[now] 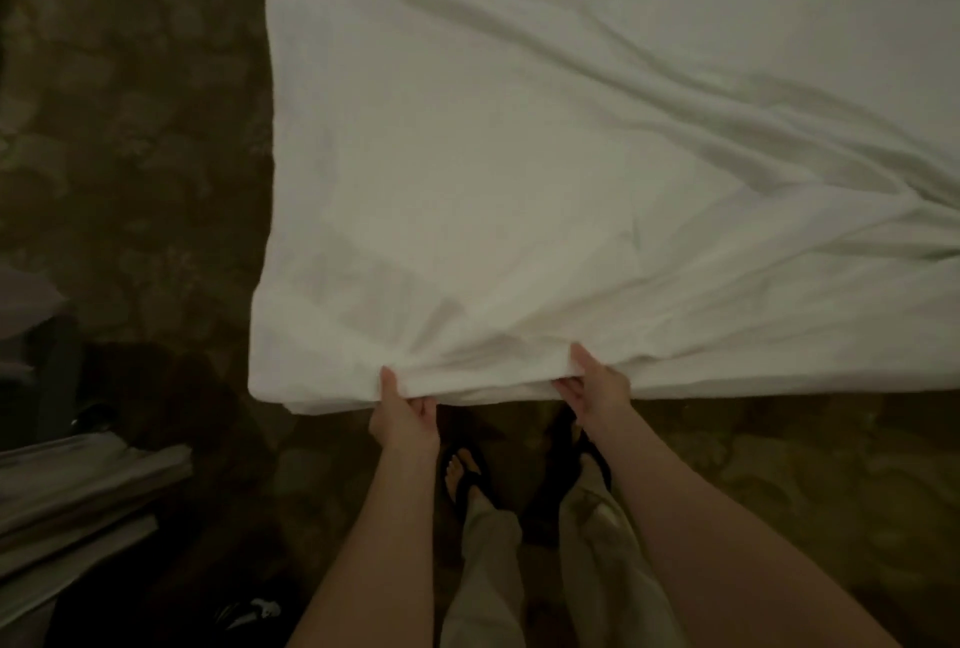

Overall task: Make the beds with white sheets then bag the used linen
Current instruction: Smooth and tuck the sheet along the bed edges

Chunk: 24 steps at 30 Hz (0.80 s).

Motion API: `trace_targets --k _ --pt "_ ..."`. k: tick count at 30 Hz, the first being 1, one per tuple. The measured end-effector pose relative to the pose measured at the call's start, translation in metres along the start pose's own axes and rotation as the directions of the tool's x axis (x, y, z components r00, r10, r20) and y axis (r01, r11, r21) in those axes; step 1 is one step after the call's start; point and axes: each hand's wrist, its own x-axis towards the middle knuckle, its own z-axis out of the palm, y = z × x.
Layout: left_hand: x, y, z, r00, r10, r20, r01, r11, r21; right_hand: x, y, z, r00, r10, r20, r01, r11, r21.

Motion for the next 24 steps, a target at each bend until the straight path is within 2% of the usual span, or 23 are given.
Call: trace_targets --k 4,7,10,13,15,17,20,22,24 --pt "-0.018 -0.038 0.027 0.982 -0.088 0.166 0.088 0.996 0.007 0.003 -0.041 -0.009 0.986 -0.075 -0.146 0.103 0.976 0.193" --pt "-0.032 -0.074 0.044 0.985 -0.101 0.141 0.096 0.994 0.046 0.009 -0.082 -0.030 0.969 -0.113 -0.221 0.167 0.956 0.243" --pt "-0.039 -0.097 0.044 0.997 -0.008 0.076 0.007 1.000 0.010 0.016 -0.090 -0.056 0.983 -0.113 -0.144 0.148 0.955 0.257" --pt "-0.041 -0.101 0.044 0.998 0.060 0.008 -0.060 0.998 -0.005 0.024 -0.075 -0.082 0.998 -0.018 -0.052 0.028 0.981 0.193" --pt "-0.039 -0.111 0.053 0.999 0.033 0.027 -0.032 0.998 -0.047 0.030 -0.084 -0.091 1.000 0.006 -0.014 -0.003 0.977 0.211" --pt "-0.048 -0.133 0.065 0.993 -0.028 0.112 0.037 0.996 -0.078 0.035 -0.109 -0.094 1.000 -0.019 -0.025 0.025 0.964 0.266" --pt "-0.076 -0.187 0.088 0.974 -0.105 0.201 0.106 0.994 0.003 0.044 -0.147 -0.106 0.993 -0.096 -0.065 0.112 0.939 0.326" --pt "-0.095 -0.223 0.097 0.978 -0.108 0.179 0.096 0.992 0.079 0.049 -0.159 -0.119 0.992 -0.116 -0.048 0.125 0.949 0.289" --pt "-0.106 -0.244 0.096 0.987 -0.067 0.148 0.045 0.988 0.145 0.054 -0.157 -0.137 0.997 -0.073 0.001 0.071 0.973 0.219"
